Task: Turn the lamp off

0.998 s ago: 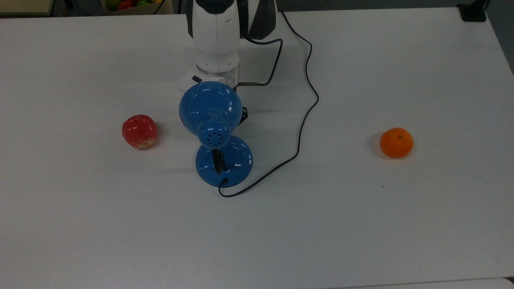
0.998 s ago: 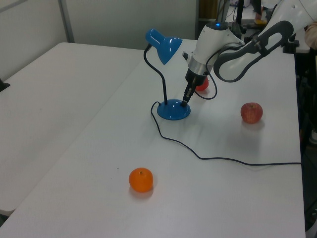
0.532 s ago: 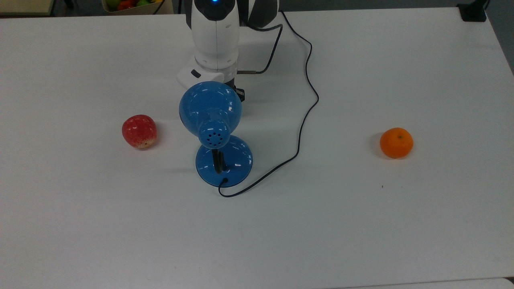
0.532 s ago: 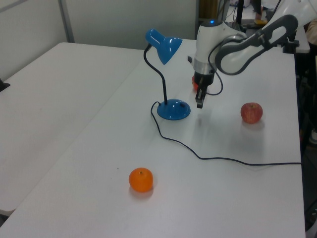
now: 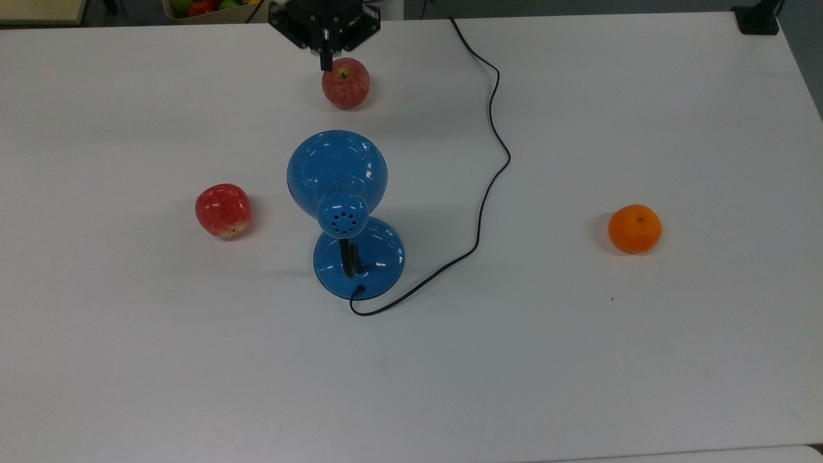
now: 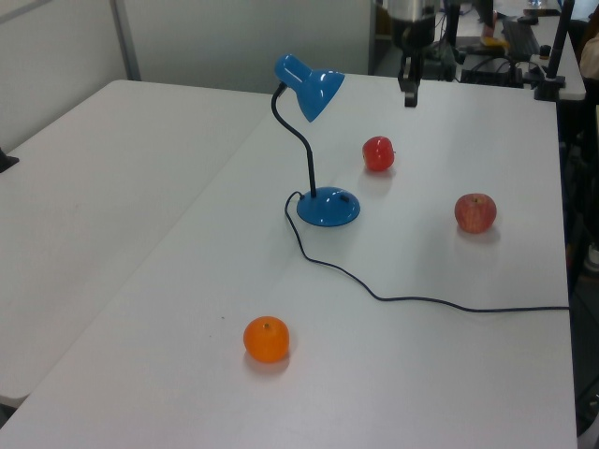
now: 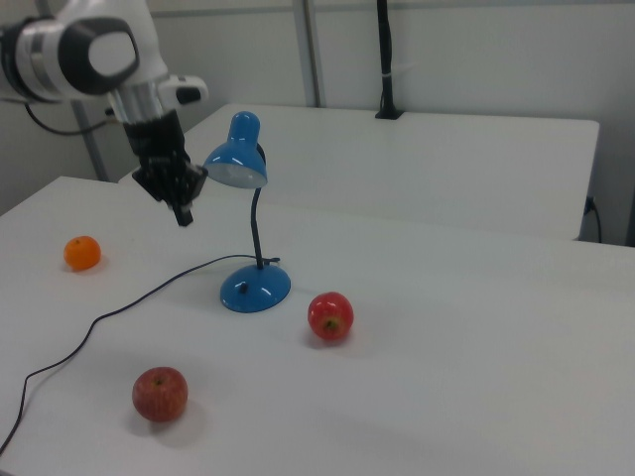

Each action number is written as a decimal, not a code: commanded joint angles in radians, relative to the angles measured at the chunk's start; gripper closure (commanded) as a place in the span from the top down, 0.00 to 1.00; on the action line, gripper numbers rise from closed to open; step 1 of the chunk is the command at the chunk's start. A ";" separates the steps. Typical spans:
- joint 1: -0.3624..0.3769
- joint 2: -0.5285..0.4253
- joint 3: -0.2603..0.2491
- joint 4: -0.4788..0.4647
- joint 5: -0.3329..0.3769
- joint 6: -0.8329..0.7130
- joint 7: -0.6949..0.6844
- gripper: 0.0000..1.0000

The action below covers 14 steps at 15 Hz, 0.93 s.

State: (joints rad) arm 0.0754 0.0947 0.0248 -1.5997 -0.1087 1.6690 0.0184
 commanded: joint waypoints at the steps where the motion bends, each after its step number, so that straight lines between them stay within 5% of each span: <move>1: 0.001 -0.029 -0.013 0.050 0.001 -0.067 -0.029 0.00; 3: 0.000 -0.045 -0.014 0.050 0.001 -0.100 -0.032 0.00; 5: -0.003 -0.052 -0.019 0.050 0.001 -0.103 -0.032 0.12; 6: -0.008 -0.065 -0.020 0.049 0.001 -0.106 -0.032 0.33; 8: -0.037 -0.085 -0.023 0.047 0.001 -0.118 -0.040 0.59; 9: -0.049 -0.085 -0.026 0.047 0.000 -0.124 -0.066 0.86; 10: -0.055 -0.088 -0.026 0.049 0.000 -0.141 -0.096 1.00; 14: -0.069 -0.108 -0.026 0.046 0.000 -0.166 -0.156 1.00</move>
State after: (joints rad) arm 0.0111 0.0111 0.0015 -1.5471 -0.1086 1.5298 -0.0941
